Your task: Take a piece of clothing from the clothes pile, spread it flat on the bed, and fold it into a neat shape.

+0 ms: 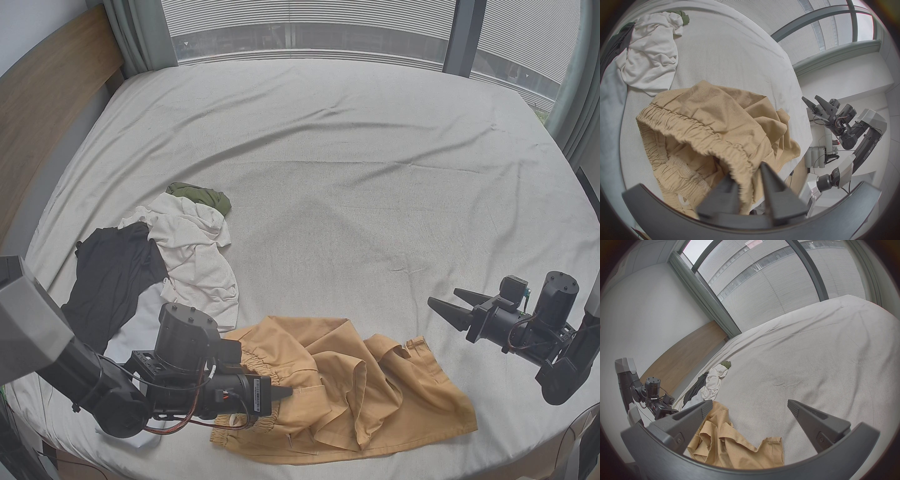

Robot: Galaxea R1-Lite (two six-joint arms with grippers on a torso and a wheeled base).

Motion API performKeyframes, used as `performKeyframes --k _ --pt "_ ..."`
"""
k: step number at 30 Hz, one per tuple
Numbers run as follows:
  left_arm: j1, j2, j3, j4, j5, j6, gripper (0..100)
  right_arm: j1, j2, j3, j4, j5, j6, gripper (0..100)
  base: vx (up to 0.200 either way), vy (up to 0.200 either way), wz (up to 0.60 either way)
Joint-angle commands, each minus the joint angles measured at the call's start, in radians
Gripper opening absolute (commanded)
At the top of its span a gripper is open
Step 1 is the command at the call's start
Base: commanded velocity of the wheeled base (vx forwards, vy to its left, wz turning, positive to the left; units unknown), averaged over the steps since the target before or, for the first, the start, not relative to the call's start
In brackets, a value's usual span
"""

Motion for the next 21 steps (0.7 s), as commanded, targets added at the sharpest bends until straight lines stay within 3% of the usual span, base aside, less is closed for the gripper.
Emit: performKeyframes --k 1,21 --pt "0.002 -0.001 -0.007 -0.032 0.001 -0.003 0 0.0 0.0 0.0 0.0 0.002 0.0 100 0.0 0.0 0.0" --pt "-0.009 -0.067 -0.007 -0.538 0.029 -0.034 0 0.008 -0.003 0.0 -0.002 0.001 0.0 100 0.0 0.0 0.0"
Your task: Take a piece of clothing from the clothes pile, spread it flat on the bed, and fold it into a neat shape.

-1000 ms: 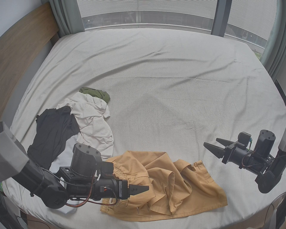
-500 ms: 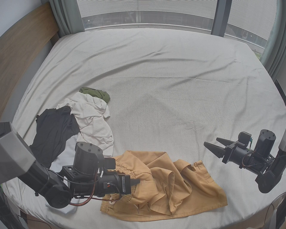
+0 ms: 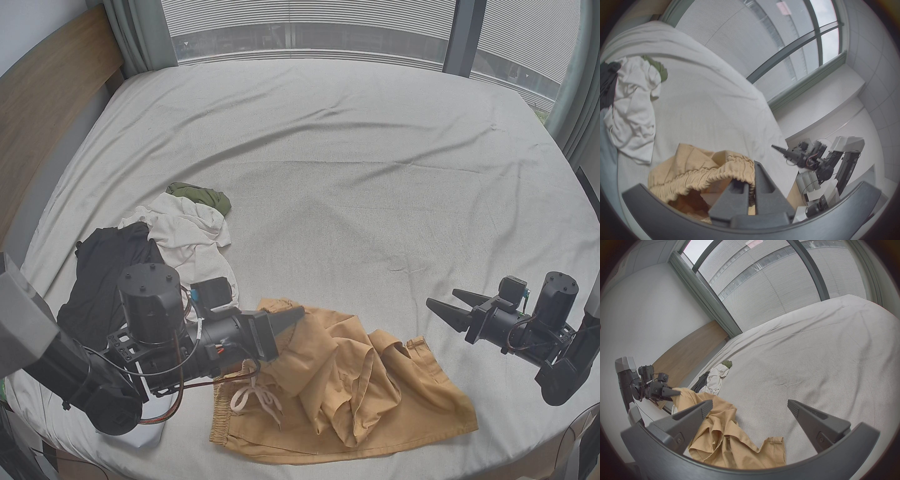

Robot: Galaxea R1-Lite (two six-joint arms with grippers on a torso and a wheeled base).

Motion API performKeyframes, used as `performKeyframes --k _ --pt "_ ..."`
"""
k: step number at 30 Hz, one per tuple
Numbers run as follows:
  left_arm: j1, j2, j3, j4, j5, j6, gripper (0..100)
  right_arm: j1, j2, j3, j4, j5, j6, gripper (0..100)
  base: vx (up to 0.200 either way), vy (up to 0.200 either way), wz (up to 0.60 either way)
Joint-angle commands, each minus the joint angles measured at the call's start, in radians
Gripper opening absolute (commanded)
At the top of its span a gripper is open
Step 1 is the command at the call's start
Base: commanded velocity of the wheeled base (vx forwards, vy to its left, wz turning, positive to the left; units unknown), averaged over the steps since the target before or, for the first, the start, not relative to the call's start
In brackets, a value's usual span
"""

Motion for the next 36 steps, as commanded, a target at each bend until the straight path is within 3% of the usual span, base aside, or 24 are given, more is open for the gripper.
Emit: performKeyframes --k 1,9,36 --pt "-0.014 -0.019 -0.004 -0.062 0.0 -0.002 0 -0.001 -0.001 -0.003 -0.002 0.001 0.0 100 0.0 0.0 0.0" --pt "-0.02 -0.054 -0.026 -0.153 0.0 -0.002 0 -0.007 -0.026 -0.011 0.001 0.002 0.001 100 0.0 0.0 0.0" --pt "-0.043 -0.178 -0.014 -0.195 -0.006 -0.035 0 -0.001 -0.027 -0.012 0.001 0.004 0.021 100 0.0 0.0 0.0"
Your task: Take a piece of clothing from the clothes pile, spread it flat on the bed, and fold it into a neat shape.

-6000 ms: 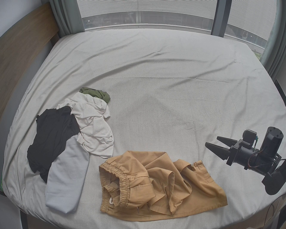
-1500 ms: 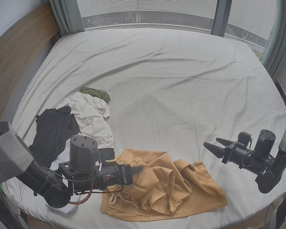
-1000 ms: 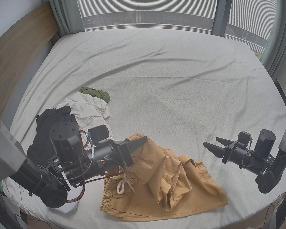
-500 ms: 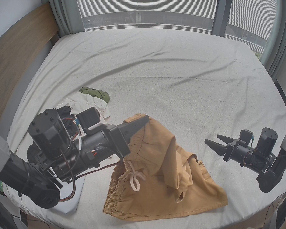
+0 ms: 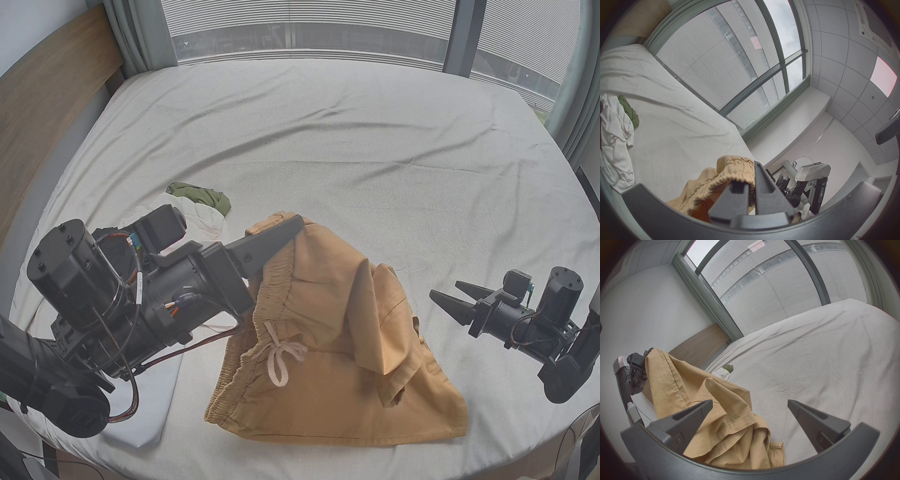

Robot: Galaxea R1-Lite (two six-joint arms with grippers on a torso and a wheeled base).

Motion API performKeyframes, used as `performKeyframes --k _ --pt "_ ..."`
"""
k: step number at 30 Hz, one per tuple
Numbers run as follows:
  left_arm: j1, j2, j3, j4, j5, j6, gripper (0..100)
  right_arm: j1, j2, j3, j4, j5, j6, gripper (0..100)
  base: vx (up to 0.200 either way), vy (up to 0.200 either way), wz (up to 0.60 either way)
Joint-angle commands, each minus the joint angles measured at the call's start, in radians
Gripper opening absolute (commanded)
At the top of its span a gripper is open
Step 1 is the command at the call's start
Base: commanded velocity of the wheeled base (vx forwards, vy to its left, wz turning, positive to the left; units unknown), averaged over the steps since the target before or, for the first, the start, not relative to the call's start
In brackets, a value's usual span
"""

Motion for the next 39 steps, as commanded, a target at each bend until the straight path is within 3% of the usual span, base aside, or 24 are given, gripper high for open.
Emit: performKeyframes --k 1,9,14,22,39 --pt "0.002 -0.001 0.003 -0.006 0.004 0.0 0 0.001 -0.001 0.0 -0.001 0.001 0.011 100 0.0 0.0 0.0" --pt "0.003 -0.004 0.006 -0.044 0.006 -0.001 0 0.017 -0.019 0.011 0.008 0.004 0.053 100 0.0 0.0 0.0" --pt "0.008 0.003 0.024 -0.069 0.007 0.002 0 0.063 -0.057 0.02 0.028 0.005 0.137 100 0.0 0.0 0.0" --pt "0.028 0.005 0.047 -0.095 0.009 0.003 0 0.129 -0.064 0.046 0.1 0.007 0.182 100 0.0 0.0 0.0" --pt "0.053 0.051 0.058 -0.166 0.044 0.01 0 0.254 -0.054 0.08 0.095 0.024 0.312 100 0.0 0.0 0.0"
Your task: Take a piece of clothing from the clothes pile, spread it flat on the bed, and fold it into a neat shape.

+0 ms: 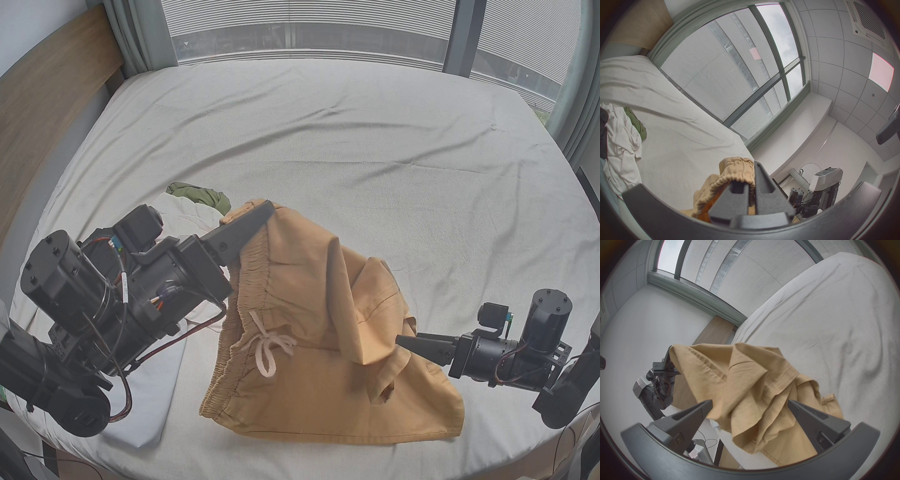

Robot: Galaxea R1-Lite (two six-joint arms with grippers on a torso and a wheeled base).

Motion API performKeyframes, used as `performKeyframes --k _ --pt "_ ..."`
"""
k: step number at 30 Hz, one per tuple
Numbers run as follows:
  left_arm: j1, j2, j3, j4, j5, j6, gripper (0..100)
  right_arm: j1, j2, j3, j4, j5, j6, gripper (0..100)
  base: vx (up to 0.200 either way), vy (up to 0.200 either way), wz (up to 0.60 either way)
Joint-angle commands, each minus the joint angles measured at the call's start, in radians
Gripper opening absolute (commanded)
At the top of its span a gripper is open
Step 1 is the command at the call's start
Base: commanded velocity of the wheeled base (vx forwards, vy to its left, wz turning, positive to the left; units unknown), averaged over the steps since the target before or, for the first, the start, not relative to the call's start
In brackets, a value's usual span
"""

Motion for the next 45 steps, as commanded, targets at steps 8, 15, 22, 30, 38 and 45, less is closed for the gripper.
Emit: performKeyframes --k 8,15,22,30,38,45 --pt "-0.004 0.024 0.006 -0.003 0.004 0.004 0 0.04 0.004 0.001 -0.006 0.022 0.086 100 0.0 0.0 0.0" --pt "0.0 0.021 0.004 -0.003 0.006 0.004 0 0.049 0.015 0.015 0.005 0.022 0.087 100 0.0 0.0 0.0" --pt "-0.001 0.021 0.004 -0.003 0.007 0.004 0 0.066 0.049 0.018 -0.007 0.022 0.089 100 0.0 0.0 0.0" --pt "-0.003 0.018 0.009 -0.003 0.009 0.006 0 0.072 0.069 0.01 -0.016 0.019 0.104 0 0.0 0.0 0.0" --pt "0.0 0.021 0.012 -0.003 0.009 0.006 0 0.058 0.058 -0.005 -0.033 0.012 0.116 0 0.0 0.0 0.0" --pt "0.011 0.029 0.024 -0.003 0.024 0.006 0 0.018 -0.042 -0.037 -0.013 0.012 0.115 0 0.0 0.0 0.0"
